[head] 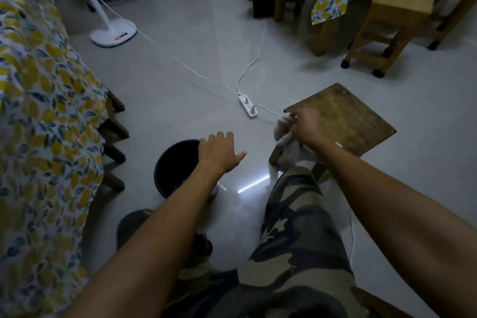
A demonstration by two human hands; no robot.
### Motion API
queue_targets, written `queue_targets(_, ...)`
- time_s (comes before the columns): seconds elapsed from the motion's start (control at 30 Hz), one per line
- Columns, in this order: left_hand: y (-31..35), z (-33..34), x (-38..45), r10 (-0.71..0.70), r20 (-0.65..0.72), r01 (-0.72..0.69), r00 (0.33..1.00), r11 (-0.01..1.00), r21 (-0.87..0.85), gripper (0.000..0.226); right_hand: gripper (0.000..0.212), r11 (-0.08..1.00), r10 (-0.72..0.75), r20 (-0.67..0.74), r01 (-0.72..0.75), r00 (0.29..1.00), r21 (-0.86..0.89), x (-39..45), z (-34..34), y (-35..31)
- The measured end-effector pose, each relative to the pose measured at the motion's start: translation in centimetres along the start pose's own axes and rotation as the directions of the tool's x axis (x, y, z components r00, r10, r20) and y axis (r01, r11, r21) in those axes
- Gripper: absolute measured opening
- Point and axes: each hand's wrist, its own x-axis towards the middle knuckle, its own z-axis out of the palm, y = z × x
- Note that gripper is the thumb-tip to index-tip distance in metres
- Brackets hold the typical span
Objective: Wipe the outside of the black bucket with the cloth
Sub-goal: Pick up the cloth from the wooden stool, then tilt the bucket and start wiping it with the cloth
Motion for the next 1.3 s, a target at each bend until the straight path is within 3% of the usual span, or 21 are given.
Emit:
queue_targets(0.13, -2.6, 1.9, 0.6, -0.053, 0.06, 0.056, 0.997, 0.997, -0.052, 0.065, 0.023, 0.996, -0.084, 0.028, 0.083, 0.996, 0.019, 0.9, 2.9, -4.3)
queue_targets(0.3, -5.9, 7.0, 4.0, -0.114, 0.165, 0.126, 0.98, 0.99, -0.064, 0.062, 0.026, 0.992, -0.074, 0.135, 0.059, 0.988, 0.109, 2.9, 9.9, -6.5)
queue_targets(0.47, -7.6, 14.2, 9.6, -0.198, 0.33, 0.24, 0.923, 0.966, -0.092, 0.062, 0.024, 0.986, -0.056, 0.223, 0.019, 0.973, 0.167, 5.0, 18.0, -5.3)
queue_targets(0.6, -7.4, 19.2, 13.9, -0.225, 0.387, 0.285, 0.894, 0.953, -0.105, 0.059, 0.023, 0.985, -0.041, 0.233, 0.001, 0.972, 0.17, 6.7, 22.8, -3.3)
queue_targets(0.9, -6.2, 25.7, 16.9, -0.243, 0.524, 0.397, 0.816, 0.895, -0.202, 0.036, 0.019, 0.983, 0.025, 0.237, -0.066, 0.971, 0.17, 7.7, 27.0, -1.1)
queue_targets(1.17, -10.7, 20.3, 16.0, -0.381, 0.367, 0.501, 0.849, 0.801, -0.327, 0.033, 0.023, 0.965, 0.047, 0.174, -0.09, 0.984, 0.247, 6.8, 23.4, -2.8)
queue_targets(1.3, -14.9, 18.7, 15.8, -0.478, 0.314, 0.57, 0.82, 0.643, -0.511, 0.026, 0.023, 0.955, 0.021, 0.083, -0.045, 0.996, 0.295, 6.6, 21.3, -4.3)
